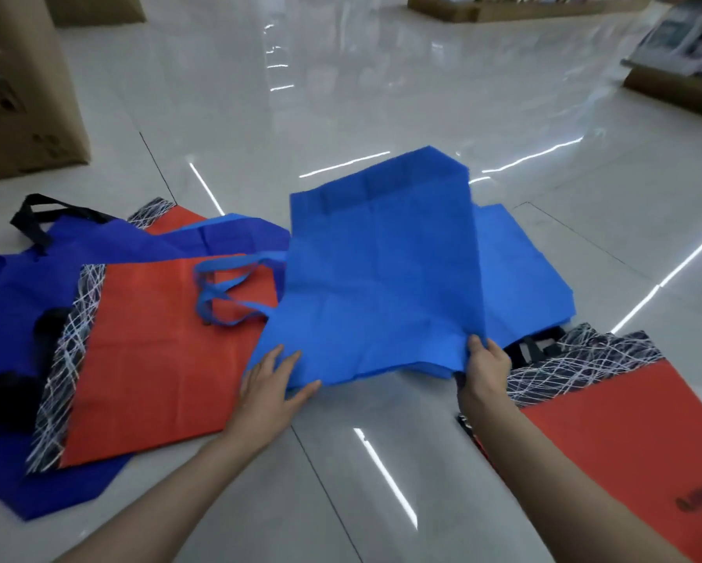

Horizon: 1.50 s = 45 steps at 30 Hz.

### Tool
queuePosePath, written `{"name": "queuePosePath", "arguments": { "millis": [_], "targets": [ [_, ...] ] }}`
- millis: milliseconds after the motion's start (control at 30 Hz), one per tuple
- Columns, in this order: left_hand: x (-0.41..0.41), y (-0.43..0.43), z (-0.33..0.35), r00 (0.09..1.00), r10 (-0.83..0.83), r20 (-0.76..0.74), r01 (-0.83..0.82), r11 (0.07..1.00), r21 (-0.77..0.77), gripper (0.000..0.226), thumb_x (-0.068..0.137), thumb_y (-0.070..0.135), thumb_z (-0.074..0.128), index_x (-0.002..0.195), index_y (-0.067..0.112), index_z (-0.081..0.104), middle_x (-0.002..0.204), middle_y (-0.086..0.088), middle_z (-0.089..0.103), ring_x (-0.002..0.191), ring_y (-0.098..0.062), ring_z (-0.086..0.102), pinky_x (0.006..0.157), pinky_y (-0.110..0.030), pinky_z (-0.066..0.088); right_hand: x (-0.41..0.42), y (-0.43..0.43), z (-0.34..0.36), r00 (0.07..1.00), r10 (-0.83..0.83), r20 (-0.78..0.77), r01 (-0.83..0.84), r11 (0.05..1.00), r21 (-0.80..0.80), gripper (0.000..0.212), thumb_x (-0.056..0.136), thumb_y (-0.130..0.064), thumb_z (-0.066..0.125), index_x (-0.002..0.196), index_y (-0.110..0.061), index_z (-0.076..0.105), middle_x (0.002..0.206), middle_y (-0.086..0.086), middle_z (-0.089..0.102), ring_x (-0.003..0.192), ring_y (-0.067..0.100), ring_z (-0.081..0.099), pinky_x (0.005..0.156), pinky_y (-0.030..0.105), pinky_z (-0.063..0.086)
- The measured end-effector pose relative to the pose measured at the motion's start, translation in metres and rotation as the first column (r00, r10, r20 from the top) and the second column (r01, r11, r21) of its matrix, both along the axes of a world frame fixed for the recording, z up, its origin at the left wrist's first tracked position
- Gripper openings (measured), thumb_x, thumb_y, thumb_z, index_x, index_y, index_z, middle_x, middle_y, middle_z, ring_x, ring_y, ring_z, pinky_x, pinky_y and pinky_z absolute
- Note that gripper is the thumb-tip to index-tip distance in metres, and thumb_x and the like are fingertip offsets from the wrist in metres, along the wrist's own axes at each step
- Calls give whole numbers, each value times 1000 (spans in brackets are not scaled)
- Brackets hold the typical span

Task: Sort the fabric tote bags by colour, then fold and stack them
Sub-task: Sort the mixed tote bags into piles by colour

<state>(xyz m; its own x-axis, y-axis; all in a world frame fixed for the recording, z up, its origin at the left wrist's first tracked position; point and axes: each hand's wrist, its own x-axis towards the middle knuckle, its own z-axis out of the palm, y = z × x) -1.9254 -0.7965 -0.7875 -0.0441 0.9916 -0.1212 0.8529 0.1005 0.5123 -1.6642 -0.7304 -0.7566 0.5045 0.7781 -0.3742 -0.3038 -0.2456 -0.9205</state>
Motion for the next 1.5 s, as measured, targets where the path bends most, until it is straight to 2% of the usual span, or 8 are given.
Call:
{"name": "queuePosePath", "arguments": {
  "millis": [200, 433, 667, 800, 967, 1100, 1333, 1500],
  "targets": [
    [51, 1, -7, 976, -145, -165, 143, 989, -23, 106, 58, 86, 15, 149, 31, 11, 158, -1, 2, 145, -19, 4, 115, -36, 4, 53, -12, -36, 945, -318, -72, 320, 947, 8, 20, 96, 0, 37, 107, -6, 52, 94, 7, 58, 73, 14, 56, 73, 29, 48],
    [34, 17, -28, 931, 280, -236, -296, 954, -37, 90, 85, 49, 58, 150, 10, 9, 155, -21, -1, 143, -35, 6, 114, -42, 11, 51, 14, -47, 949, -315, 17, 315, 949, 28, 20, 100, -3, 34, 114, -4, 48, 104, 7, 55, 77, 14, 56, 60, 13, 49],
    [-1, 10, -38, 945, 256, -204, -281, 954, -102, 80, 87, 50, 54, 147, 8, 22, 155, -17, 14, 143, -29, 12, 113, -39, 15, 23, 22, -42, 948, 155, 278, -49, 934, -354, 43, 100, -39, 37, 106, 1, 51, 104, 15, 55, 100, 35, 57, 91, 48, 47],
    [5, -25, -36, 972, 155, -177, -157, 988, -1, 52, 95, 41, 45, 134, 6, 49, 142, -16, 43, 131, -28, 41, 107, -36, 32, -29, -63, -36, 841, 239, 486, -174, 969, -175, 30, 99, -29, 40, 116, -5, 44, 116, 10, 48, 94, 22, 50, 83, 34, 41],
    [24, -95, -33, 985, -138, -108, 148, 984, 95, 64, 99, 52, 19, 110, 15, 70, 116, -5, 67, 101, -17, 66, 90, -20, 40, -89, -82, -40, 728, 683, 52, -644, 709, -288, 46, 91, -56, 47, 113, -16, 46, 104, 2, 63, 95, 17, 62, 87, 36, 51],
    [28, -126, -38, 981, -191, 22, 190, 981, 26, 66, 93, 64, 22, 119, 21, 65, 137, 1, 50, 120, -17, 52, 100, -21, 29, -97, -78, -43, 763, 633, 128, -575, 757, -311, 20, 94, -18, 54, 110, -12, 44, 99, 6, 59, 92, 21, 59, 85, 38, 51],
    [-23, -78, -13, 827, 537, 167, -526, 844, -108, 75, 84, 50, 60, 132, -5, 42, 135, -28, 42, 126, -39, 38, 107, -45, 31, -48, -95, -13, 775, 541, 327, -549, 832, -74, 19, 99, -7, 37, 106, -15, 53, 89, -5, 58, 75, 14, 57, 66, 30, 51],
    [-11, -64, -18, 622, 705, 341, -592, 708, -384, 114, 55, 86, 57, 130, 1, 44, 132, -22, 48, 122, -37, 44, 104, -50, 37, 7, -104, -6, 857, 396, 330, -431, 902, 36, 20, 95, 2, 40, 99, -10, 55, 96, 8, 61, 83, 14, 57, 67, 17, 46]
  ]
}}
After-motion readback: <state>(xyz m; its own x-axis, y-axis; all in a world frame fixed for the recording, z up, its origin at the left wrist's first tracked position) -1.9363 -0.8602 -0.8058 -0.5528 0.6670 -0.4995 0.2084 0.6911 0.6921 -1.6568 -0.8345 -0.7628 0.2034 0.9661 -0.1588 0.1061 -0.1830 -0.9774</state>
